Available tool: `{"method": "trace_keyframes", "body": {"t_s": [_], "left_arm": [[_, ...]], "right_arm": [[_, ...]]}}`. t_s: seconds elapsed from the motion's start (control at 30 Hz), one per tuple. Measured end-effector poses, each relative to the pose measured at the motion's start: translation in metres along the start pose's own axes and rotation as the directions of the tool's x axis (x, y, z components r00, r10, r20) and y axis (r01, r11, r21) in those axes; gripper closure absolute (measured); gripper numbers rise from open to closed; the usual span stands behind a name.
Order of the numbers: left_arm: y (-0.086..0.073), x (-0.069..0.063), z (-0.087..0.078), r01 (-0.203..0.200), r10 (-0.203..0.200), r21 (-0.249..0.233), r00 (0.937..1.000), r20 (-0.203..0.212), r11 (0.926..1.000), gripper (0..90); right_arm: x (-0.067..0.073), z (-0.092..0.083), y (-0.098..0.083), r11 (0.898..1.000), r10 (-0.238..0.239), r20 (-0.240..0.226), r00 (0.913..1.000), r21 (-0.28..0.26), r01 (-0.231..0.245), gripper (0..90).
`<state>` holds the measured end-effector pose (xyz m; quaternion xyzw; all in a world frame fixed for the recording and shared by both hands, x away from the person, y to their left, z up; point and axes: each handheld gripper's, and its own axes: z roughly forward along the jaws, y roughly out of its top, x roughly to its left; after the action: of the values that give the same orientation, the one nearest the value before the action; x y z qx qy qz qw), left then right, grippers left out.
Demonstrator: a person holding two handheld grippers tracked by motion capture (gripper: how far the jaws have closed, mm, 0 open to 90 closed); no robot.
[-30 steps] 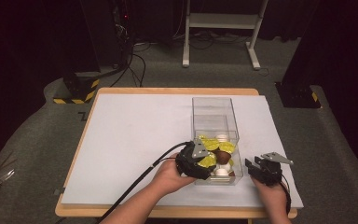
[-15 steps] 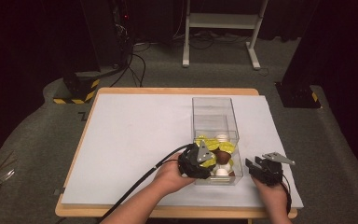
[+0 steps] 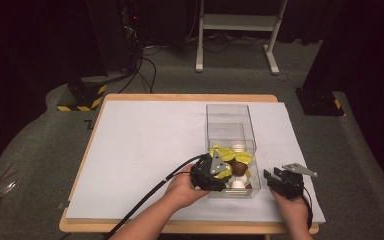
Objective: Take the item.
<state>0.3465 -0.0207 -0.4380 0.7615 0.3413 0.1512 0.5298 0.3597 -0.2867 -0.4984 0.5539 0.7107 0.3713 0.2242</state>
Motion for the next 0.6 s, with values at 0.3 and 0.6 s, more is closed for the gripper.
{"method": "trace_keyframes", "body": {"t_s": [0.3, 0.6], "left_arm": [[0.008, 0.004, -0.010, 0.052, -0.049, -0.080, 0.9981, 0.037, 0.9954, 38.4], [0.010, 0.005, -0.018, 0.074, -0.063, -0.149, 0.9954, 0.072, 0.9862, 38.5]], "right_arm": [[0.000, 0.000, 0.000, 1.000, 0.000, 0.002, 1.0000, 0.000, 0.000, 53.8], [0.000, 0.000, 0.000, 1.000, -0.003, 0.003, 1.0000, -0.001, 0.003, 53.8]]}}
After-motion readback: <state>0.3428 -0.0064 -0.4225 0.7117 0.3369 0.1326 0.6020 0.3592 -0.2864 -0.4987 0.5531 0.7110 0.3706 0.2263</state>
